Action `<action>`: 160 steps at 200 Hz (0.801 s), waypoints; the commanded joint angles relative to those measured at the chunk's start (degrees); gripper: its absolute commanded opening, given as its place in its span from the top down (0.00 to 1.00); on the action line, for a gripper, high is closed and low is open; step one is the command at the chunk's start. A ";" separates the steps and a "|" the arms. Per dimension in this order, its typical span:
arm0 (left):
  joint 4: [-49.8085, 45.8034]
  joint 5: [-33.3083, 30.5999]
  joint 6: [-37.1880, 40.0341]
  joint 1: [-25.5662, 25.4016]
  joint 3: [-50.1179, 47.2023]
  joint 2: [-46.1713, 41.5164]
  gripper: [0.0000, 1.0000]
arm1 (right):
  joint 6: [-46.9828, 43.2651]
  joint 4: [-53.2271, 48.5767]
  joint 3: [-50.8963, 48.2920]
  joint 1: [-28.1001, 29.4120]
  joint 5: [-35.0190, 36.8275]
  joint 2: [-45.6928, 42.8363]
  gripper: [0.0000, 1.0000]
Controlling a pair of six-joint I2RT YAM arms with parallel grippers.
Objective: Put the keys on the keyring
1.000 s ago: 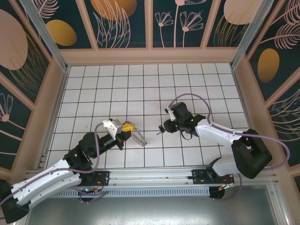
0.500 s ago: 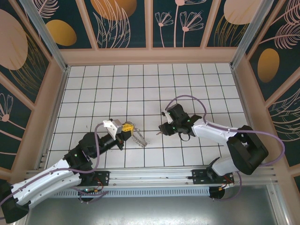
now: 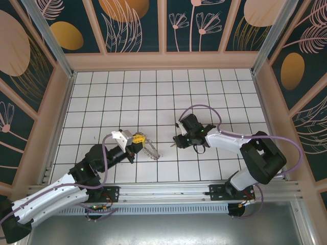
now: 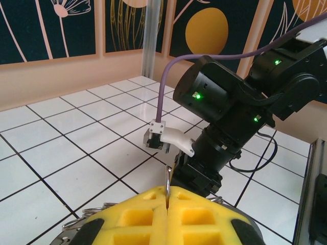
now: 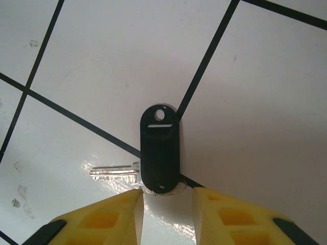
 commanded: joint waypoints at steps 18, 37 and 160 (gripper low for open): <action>3.61 -0.55 0.85 -0.25 0.97 -0.67 1.00 | 0.16 2.23 1.84 0.31 -0.28 2.79 0.68; 3.59 -0.65 0.84 -0.22 0.83 -0.70 1.00 | 0.23 2.66 2.01 0.31 0.06 3.12 0.68; 3.47 -1.04 1.01 -0.26 0.79 -0.38 1.00 | 1.37 3.82 2.02 0.92 0.98 2.66 0.68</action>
